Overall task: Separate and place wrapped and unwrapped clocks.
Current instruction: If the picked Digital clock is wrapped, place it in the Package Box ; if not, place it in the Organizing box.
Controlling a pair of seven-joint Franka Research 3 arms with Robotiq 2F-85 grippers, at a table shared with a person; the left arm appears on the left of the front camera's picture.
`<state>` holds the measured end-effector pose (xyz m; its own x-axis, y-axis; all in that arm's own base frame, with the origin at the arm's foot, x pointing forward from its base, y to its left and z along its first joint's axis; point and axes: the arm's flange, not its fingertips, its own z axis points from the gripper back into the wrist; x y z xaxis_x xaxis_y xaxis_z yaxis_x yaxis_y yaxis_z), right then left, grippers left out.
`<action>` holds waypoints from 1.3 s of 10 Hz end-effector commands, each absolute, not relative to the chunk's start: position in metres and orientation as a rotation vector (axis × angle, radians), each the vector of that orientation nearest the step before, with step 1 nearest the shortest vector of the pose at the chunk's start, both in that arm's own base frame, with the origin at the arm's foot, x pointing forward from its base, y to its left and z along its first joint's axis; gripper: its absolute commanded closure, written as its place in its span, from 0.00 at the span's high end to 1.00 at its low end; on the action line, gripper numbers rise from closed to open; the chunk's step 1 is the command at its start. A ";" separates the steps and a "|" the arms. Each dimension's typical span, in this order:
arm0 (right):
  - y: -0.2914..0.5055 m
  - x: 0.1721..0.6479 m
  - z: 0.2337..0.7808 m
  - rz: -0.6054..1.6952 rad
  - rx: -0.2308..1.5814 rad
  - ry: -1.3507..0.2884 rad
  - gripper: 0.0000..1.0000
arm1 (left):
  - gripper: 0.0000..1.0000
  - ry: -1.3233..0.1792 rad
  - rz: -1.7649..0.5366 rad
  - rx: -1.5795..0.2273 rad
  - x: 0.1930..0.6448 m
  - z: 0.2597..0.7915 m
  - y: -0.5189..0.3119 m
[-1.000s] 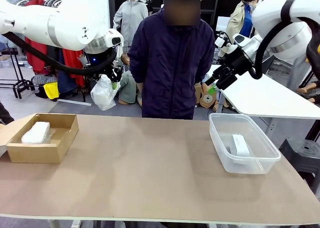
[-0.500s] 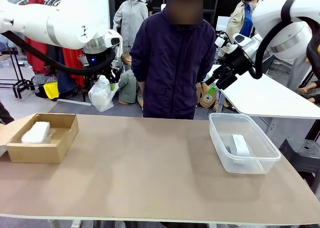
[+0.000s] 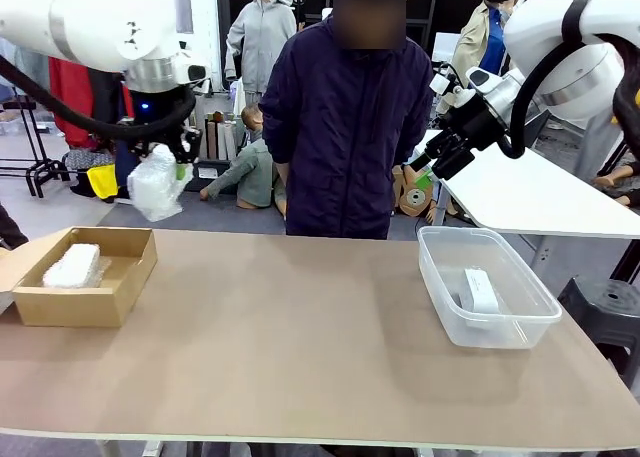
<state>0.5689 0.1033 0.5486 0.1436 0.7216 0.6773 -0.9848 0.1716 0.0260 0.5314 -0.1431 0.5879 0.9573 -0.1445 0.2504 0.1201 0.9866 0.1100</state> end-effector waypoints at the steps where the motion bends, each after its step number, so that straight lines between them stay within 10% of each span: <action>1: 0.104 0.569 0.549 1.320 0.538 -0.600 1.00 | 0.00 -0.295 -0.089 0.126 0.518 0.570 -0.117; 13: 0.104 0.569 0.549 1.320 0.538 -0.600 1.00 | 0.00 -0.338 -0.085 0.073 0.533 0.496 -0.032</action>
